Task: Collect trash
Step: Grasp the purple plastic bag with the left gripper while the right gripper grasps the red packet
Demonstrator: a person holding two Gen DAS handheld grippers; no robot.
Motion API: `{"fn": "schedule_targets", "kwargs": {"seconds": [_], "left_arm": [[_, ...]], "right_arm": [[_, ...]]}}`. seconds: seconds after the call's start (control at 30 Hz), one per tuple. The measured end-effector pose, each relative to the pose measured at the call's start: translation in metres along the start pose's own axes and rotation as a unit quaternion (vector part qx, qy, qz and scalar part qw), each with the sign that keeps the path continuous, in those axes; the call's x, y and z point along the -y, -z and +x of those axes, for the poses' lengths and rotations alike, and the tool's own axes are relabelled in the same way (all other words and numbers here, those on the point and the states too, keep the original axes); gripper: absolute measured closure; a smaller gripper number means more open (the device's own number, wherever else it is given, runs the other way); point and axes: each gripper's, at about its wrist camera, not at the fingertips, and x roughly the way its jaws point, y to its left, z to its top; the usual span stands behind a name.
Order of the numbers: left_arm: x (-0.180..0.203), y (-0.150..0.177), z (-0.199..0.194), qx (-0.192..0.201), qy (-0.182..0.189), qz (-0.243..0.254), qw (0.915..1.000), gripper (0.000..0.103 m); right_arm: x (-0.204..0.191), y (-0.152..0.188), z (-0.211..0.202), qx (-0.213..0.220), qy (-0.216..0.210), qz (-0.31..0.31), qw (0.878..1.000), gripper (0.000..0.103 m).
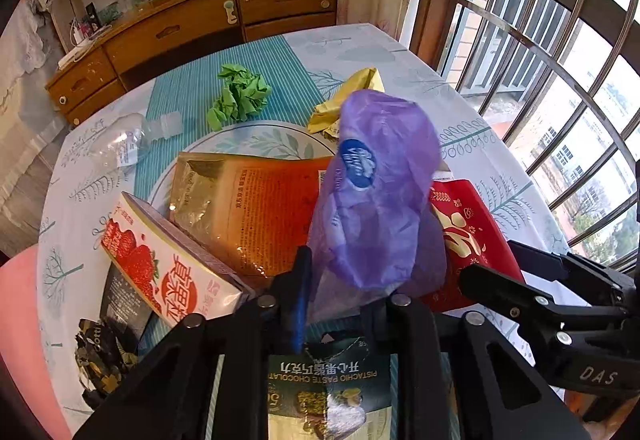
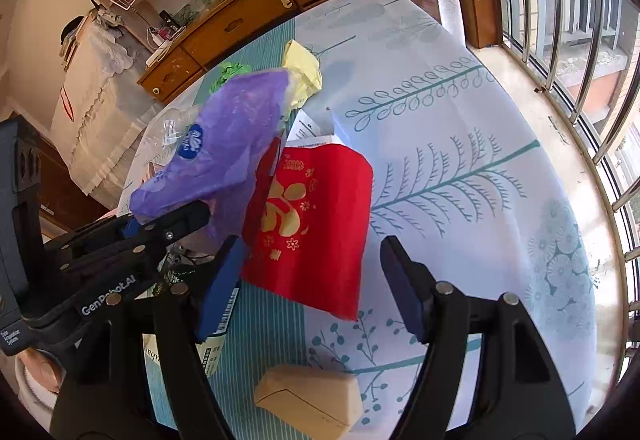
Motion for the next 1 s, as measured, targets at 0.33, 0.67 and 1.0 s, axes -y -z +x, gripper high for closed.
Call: {"fn": "schedule_targets", "kwargs": {"seconds": [0.33,0.67,1.0], "left_arm": [[-0.014,0.011,-0.039,0.039,-0.002,-0.018,0.9991,0.092],[-0.019,0.027,-0.087,0.066,0.006,-0.016,0.9977,0.092],[-0.026,0.065,-0.15,0.089,0.0,-0.013,0.9959,0.092]], "right_arm": [[-0.022,0.001,0.013,-0.003,0.064,-0.039,0.997,0.034],[-0.033,0.008,-0.003,0.032,0.094,-0.06,0.993,0.059],[-0.053,0.018,-0.05,0.071,0.047,-0.063,0.994,0.082]]}}
